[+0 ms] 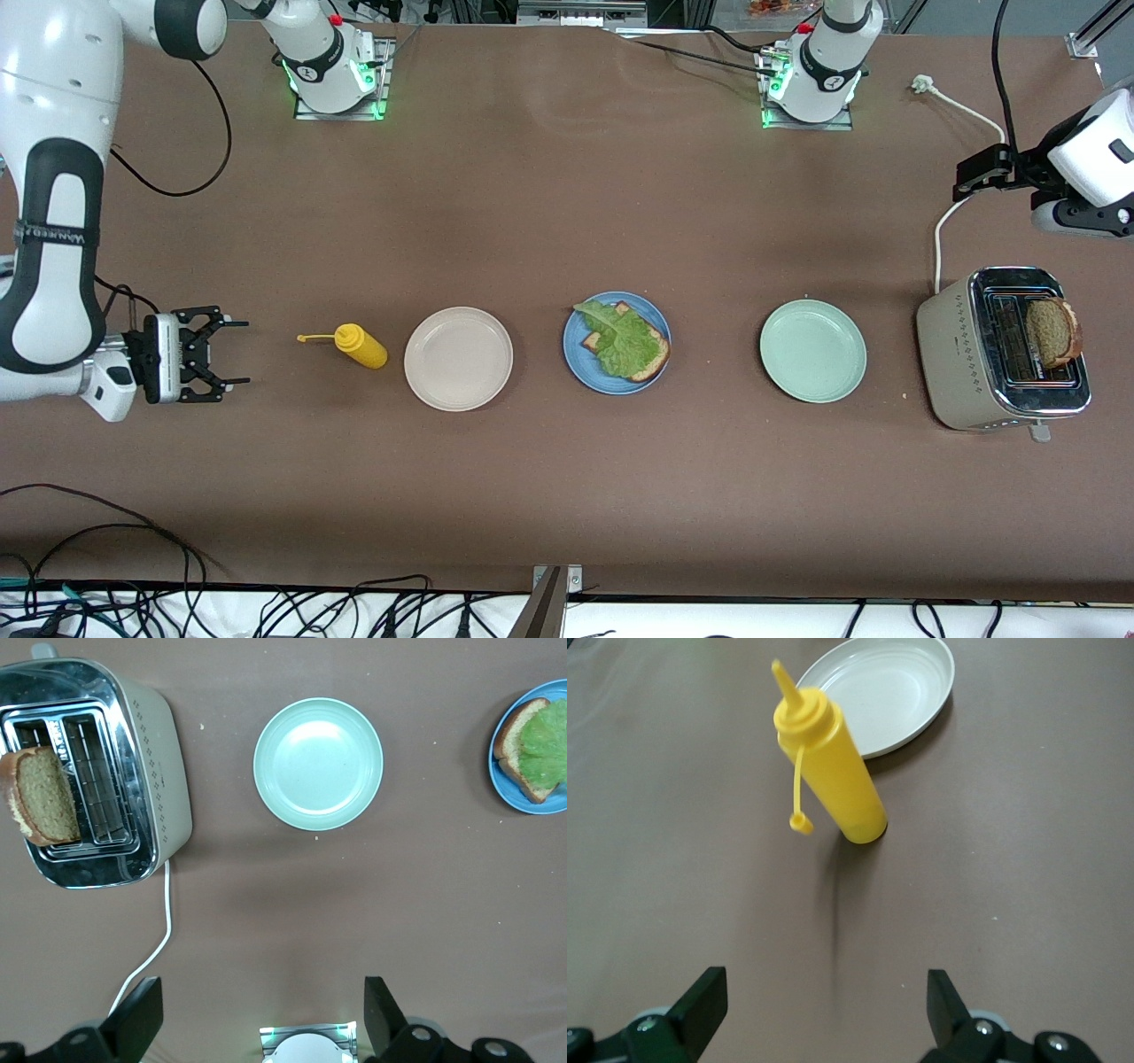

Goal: Make sandwich in blue plate with both arms
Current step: 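Open the right gripper and withdraw it while the left gripper reaches the toaster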

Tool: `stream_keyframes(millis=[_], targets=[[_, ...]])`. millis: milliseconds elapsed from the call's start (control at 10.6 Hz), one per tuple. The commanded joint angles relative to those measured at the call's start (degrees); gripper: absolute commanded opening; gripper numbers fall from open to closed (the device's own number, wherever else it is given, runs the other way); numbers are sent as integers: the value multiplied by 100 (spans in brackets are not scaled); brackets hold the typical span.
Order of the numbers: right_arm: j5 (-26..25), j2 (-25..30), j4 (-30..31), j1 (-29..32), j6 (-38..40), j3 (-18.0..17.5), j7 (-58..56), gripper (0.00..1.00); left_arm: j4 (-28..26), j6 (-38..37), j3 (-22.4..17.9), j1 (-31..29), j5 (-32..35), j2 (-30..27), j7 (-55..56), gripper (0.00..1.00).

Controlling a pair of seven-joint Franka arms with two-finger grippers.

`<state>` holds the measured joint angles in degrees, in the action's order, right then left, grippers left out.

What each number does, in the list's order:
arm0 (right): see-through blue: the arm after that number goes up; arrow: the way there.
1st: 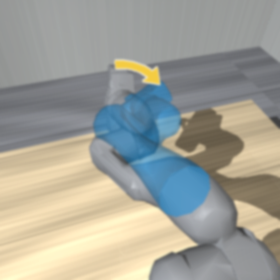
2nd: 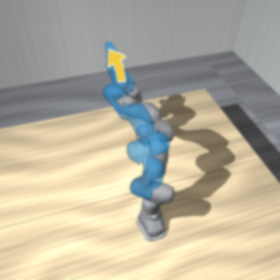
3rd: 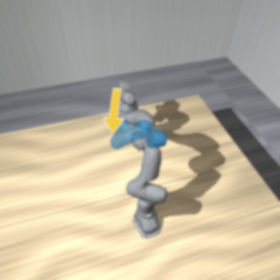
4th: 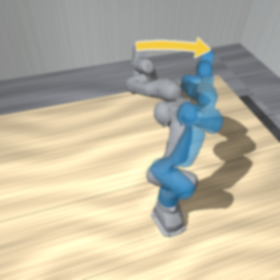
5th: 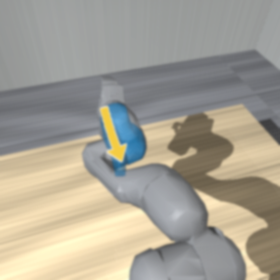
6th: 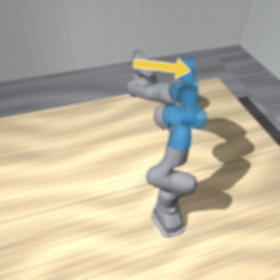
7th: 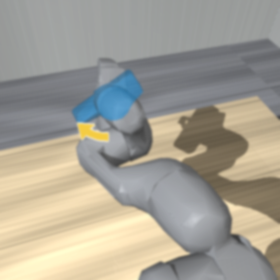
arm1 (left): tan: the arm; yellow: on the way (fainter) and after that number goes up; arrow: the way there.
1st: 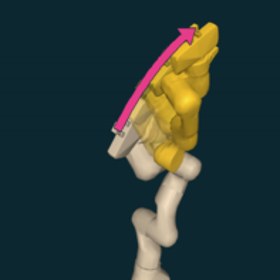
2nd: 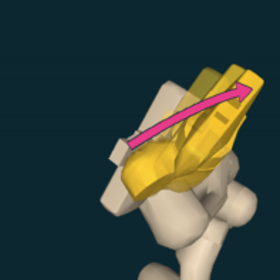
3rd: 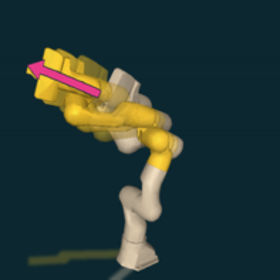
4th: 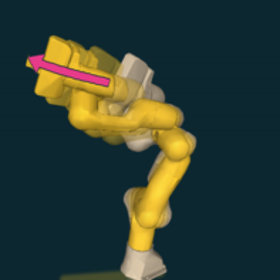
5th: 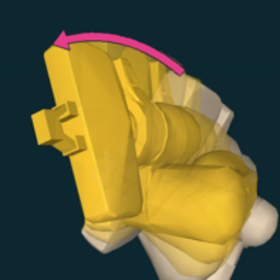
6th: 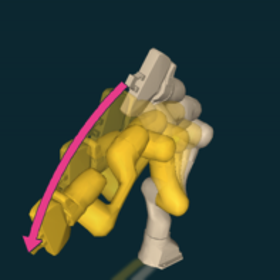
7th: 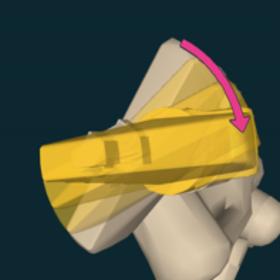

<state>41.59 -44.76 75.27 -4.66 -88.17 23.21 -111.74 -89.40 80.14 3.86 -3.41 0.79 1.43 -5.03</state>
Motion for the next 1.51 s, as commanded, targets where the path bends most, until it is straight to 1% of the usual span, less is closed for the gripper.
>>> stream_keyframes(millis=[0, 94, 282, 470, 753, 847, 1035, 1223, 1411], targets=[[-931, 957, 645, 0, -376, -491, 1519, 100, 168, -43, 27, -466, 141, 269, -60, 100], [-1238, 1212, 733, 0, -377, -614, 2090, 100, 177, -34, 19, -511, 132, 340, -103, 100], [-1827, 1731, 927, 0, -377, -904, 3293, 100, 518, -16, 10, -634, 210, 638, -603, 100], [-2276, 2267, 1260, 9, -385, -1142, 4541, 100, 870, 54, 10, -836, 465, 1024, -1024, 100], [-2752, 2822, 1393, 0, -377, -1432, 6203, 100, 889, 694, 18, -1354, 466, 1367, -1999, 100], [-2823, 2963, 1420, 0, -385, -1537, 6878, 100, 889, 896, 18, -1477, 466, 1438, -2263, 100], [-3173, 3270, 1463, -9, -517, -1888, 8302, 100, 889, 1265, 18, -1741, 448, 1719, -2529, 100], [-3498, 3665, 1665, -9, -596, -2161, 9324, 100, 889, 1564, 18, -1900, 439, 1913, -2739, 100], [-3623, 3921, 1666, -9, -596, -2198, 9915, 100, 889, 1855, 18, -2075, 431, 2133, -3056, 100]])
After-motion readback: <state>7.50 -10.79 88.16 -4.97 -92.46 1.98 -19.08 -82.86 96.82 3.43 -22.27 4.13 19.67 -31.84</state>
